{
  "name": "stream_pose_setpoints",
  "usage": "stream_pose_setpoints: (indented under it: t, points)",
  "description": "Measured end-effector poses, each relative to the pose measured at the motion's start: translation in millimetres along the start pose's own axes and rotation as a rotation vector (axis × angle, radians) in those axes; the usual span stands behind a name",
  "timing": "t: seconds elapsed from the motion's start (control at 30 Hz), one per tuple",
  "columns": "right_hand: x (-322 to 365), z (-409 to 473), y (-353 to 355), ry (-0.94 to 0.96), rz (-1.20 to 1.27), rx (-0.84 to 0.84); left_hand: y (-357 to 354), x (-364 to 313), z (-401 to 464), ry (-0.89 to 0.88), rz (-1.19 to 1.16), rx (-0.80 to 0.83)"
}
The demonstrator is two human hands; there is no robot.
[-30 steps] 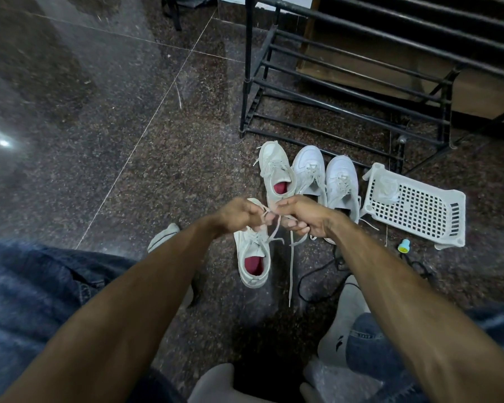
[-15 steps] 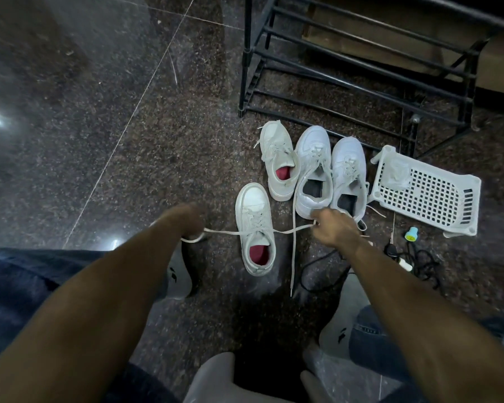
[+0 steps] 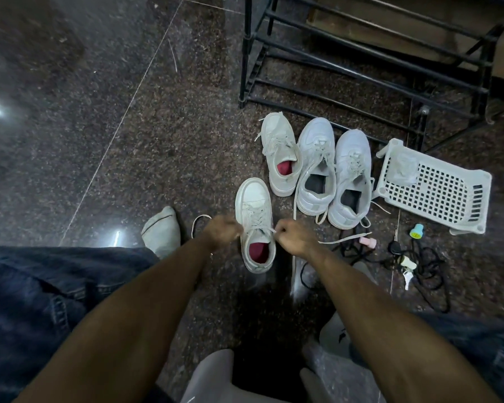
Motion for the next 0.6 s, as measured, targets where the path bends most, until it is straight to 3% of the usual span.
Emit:
stream_pose_setpoints:
  t: [0.1,0.3,0.37,0.5,0.6]
  points:
    - [-4,1,11,-0.017,0.566,0.017,12,-19,-4,0.011,-0.524,-0.066]
    - [13,-1,23,0.111,1.285,0.063,-9,-47,15,0.028,-1.366,-0.09]
    - [19,2,22,0.113,1.487,0.061,-19,-51,18,0.039,-1.424,-0.176]
    - [28,8,18,0.078,1.667,-0.02,-25,-48,22,0.106,-1.191,-0.502]
    - [27,12,15,-0.007,1.724,-0.072,-22,-44,22,0.074,-1.304,-0.427]
Point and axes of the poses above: each hand's wrist, its own z-axis towards the middle knuckle, its own y-axis out of the back of the hand, x = y × z, the point moved 3 cm from there along z, towards the middle knuckle, and after that the axes turned 4 degrees about x, right-handed, at the moved point
